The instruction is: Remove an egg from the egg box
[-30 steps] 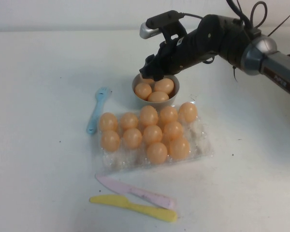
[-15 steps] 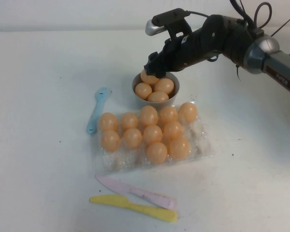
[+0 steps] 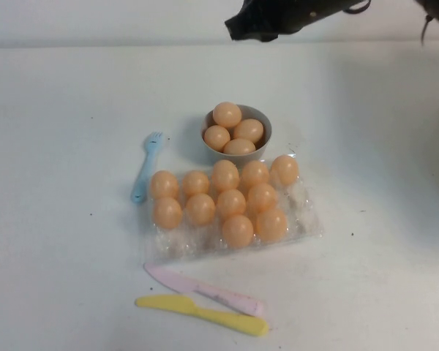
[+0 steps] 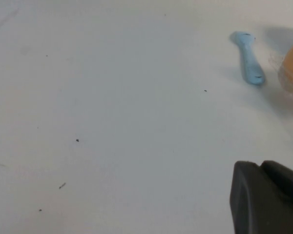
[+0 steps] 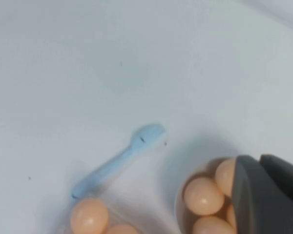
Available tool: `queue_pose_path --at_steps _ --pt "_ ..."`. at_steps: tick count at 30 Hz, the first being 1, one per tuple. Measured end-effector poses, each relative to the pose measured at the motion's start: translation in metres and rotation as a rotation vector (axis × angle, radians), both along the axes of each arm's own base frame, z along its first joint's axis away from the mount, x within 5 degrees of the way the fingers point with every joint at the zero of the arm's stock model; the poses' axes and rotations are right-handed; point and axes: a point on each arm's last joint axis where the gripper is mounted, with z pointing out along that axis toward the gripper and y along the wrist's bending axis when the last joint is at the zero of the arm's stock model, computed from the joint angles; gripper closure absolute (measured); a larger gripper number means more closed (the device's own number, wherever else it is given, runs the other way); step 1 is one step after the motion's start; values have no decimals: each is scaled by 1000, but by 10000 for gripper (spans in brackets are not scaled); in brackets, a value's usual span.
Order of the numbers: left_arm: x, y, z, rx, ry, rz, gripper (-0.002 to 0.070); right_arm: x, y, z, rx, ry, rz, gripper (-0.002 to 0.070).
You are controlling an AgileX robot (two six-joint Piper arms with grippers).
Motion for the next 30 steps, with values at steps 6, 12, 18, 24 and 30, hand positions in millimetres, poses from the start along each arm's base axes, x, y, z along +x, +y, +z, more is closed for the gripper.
queue_pose_path --at_steps 6,12,18,24,30 --pt "0 0 0 0 0 0 678 -52 -28 34 68 -129 -42 691" --pt "0 0 0 0 0 0 678 -124 -69 37 168 -302 -117 692" --pt "0 0 0 -5 0 2 678 -194 -113 35 254 -473 -226 692" --pt "0 0 0 0 0 0 678 -240 -134 27 262 -507 -212 692" --pt "0 0 0 0 0 0 679 -268 -139 22 203 -494 -103 692"
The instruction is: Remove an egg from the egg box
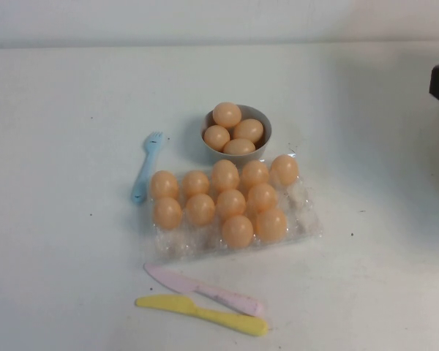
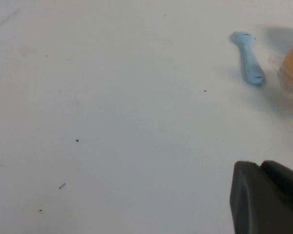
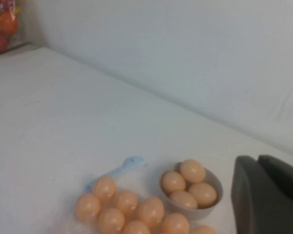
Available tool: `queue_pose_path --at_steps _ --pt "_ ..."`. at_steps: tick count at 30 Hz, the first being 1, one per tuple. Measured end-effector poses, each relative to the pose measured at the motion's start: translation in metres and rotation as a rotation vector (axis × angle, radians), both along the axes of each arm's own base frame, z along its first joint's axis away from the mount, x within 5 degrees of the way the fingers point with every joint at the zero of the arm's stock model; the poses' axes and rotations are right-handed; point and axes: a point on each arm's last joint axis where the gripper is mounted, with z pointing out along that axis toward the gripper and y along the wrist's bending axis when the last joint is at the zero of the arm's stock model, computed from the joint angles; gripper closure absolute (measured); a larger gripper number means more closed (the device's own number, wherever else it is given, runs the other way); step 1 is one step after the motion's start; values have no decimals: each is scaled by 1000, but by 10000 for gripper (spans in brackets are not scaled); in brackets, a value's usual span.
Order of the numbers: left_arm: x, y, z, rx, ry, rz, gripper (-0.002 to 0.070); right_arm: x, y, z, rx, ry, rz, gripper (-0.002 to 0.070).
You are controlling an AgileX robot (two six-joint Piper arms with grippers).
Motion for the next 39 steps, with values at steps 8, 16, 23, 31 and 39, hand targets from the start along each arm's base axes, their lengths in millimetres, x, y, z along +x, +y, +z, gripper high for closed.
queue_pose_path --at_steps 8,16,23,31,39 --pt "0 0 0 0 0 0 679 -15 0 -14 -198 55 104 692" --pt "0 0 0 0 0 0 679 -42 -18 -37 -289 -1 79 692" --pt "0 0 0 0 0 0 679 -76 -38 -71 -269 -87 34 693" --pt "0 0 0 0 0 0 679 -77 -54 -126 -106 -193 -167 693" --pt "0 0 0 0 0 0 679 -72 -74 -185 -98 -99 -439 693"
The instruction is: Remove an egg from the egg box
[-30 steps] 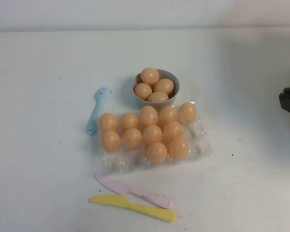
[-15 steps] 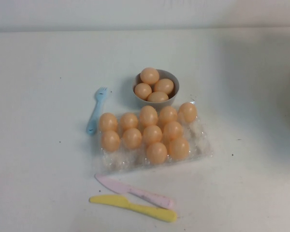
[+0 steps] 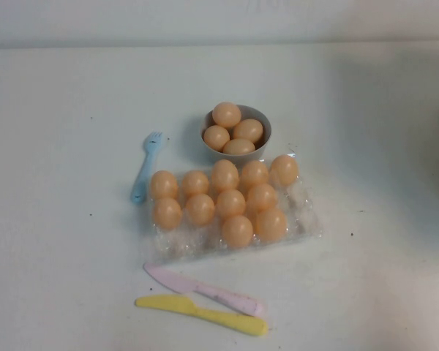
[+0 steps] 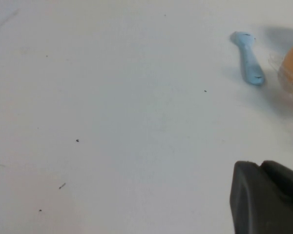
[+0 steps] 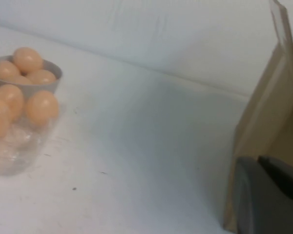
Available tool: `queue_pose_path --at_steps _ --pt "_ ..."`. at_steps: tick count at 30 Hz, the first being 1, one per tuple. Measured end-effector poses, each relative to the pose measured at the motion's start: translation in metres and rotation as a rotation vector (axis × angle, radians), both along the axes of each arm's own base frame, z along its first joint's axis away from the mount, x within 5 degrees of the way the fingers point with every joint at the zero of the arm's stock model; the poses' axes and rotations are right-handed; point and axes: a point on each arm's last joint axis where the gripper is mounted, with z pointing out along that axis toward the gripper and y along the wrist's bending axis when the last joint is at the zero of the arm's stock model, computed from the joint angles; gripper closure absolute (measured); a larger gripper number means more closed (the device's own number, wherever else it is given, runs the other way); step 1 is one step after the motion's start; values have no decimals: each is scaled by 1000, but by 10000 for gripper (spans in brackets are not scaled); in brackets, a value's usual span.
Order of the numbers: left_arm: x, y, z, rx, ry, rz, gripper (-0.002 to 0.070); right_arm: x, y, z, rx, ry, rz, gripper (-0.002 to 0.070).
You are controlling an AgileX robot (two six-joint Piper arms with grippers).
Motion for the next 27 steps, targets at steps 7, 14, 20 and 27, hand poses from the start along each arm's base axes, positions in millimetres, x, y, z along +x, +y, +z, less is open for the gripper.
queue_pose_path --at_steps 7,14,20,27 --pt "0 0 0 0 0 0 679 -5 -16 -25 82 52 -230 693" --pt "0 0 0 -5 0 2 679 -13 -20 -43 89 234 -332 693" --pt "0 0 0 0 0 0 679 -14 -20 -46 91 266 -331 693" --pt "0 0 0 -5 0 2 679 -14 -15 -46 103 273 -260 693"
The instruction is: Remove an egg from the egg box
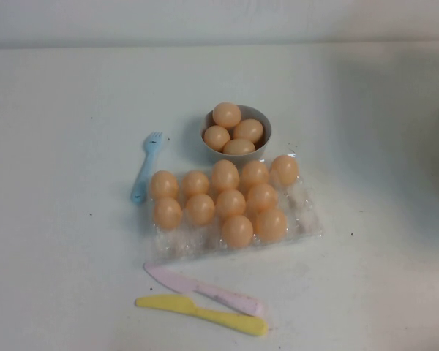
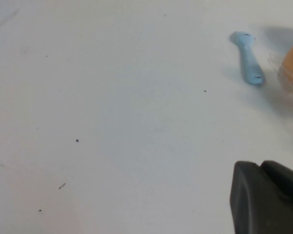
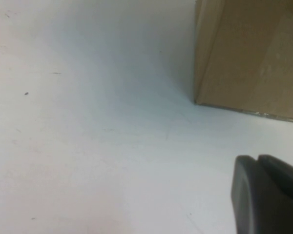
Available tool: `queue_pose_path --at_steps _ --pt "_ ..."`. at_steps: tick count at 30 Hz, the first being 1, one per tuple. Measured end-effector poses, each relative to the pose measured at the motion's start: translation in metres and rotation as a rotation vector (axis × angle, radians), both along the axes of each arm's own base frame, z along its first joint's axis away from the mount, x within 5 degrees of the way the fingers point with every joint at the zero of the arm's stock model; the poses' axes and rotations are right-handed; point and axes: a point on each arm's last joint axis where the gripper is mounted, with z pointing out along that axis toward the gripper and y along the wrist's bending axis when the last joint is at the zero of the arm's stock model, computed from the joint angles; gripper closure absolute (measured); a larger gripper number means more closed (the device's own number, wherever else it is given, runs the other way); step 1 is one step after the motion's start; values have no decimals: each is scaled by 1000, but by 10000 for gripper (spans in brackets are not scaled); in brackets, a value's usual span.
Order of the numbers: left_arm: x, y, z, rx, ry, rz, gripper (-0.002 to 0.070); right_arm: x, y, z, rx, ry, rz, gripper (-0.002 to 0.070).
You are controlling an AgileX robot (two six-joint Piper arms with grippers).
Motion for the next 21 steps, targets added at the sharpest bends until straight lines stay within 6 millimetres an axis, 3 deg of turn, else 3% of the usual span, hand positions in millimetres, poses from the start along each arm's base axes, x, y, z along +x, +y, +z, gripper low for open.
queue_pose_path --at_steps 21 --pt "0 0 0 5 0 -2 679 0 0 0 -29 2 23 694"
